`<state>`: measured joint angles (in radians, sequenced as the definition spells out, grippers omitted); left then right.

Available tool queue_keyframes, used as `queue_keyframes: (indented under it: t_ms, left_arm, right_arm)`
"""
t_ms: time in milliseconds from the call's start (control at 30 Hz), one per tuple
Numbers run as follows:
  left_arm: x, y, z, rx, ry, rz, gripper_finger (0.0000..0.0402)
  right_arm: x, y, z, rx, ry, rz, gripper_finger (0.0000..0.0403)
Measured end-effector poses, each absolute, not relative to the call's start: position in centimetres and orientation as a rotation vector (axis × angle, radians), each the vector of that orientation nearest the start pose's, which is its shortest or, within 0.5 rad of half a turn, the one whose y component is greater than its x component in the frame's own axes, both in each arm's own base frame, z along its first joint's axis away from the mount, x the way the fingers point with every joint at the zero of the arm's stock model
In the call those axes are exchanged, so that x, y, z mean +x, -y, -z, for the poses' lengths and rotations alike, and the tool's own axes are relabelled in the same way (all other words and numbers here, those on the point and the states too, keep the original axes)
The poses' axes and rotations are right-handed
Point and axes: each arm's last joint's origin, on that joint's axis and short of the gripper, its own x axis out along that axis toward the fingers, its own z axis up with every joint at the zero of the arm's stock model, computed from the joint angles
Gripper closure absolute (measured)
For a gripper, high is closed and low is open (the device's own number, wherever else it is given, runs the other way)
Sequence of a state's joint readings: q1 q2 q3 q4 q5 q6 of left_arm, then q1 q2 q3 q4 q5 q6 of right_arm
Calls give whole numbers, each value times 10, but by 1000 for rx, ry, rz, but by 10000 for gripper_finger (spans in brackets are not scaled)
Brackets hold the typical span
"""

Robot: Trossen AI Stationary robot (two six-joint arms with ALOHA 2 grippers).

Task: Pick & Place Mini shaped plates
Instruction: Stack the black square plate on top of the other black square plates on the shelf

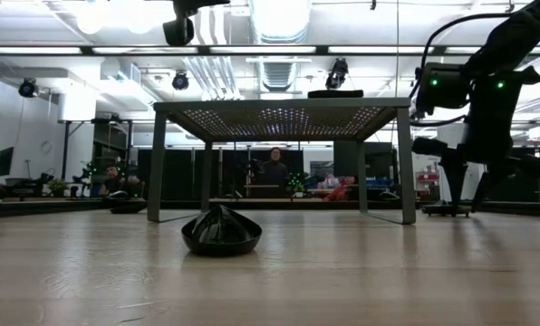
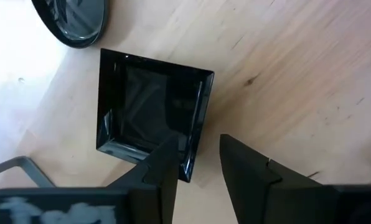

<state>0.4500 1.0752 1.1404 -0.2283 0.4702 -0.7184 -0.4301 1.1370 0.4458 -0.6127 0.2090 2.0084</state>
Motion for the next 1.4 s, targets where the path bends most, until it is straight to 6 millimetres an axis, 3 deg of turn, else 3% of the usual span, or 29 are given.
queue_keyframes:
  t_ms: [200,567,933,1400]
  left_arm:
    - [210,-87,-396,-790,-148,-33,296]
    - [210,-87,-396,-804,-148,-34,296]
    - [210,-87,-396,-807,-148,-35,296]
    - [210,-87,-396,-807,-148,-35,296]
  right_arm:
    - [144,73,-140,1714,-277,1682,313]
    - [139,72,-134,1659,-278,1709,389]
    - [142,74,-138,1578,-347,1635,394]
    - [154,81,-165,1412,-407,1583,395]
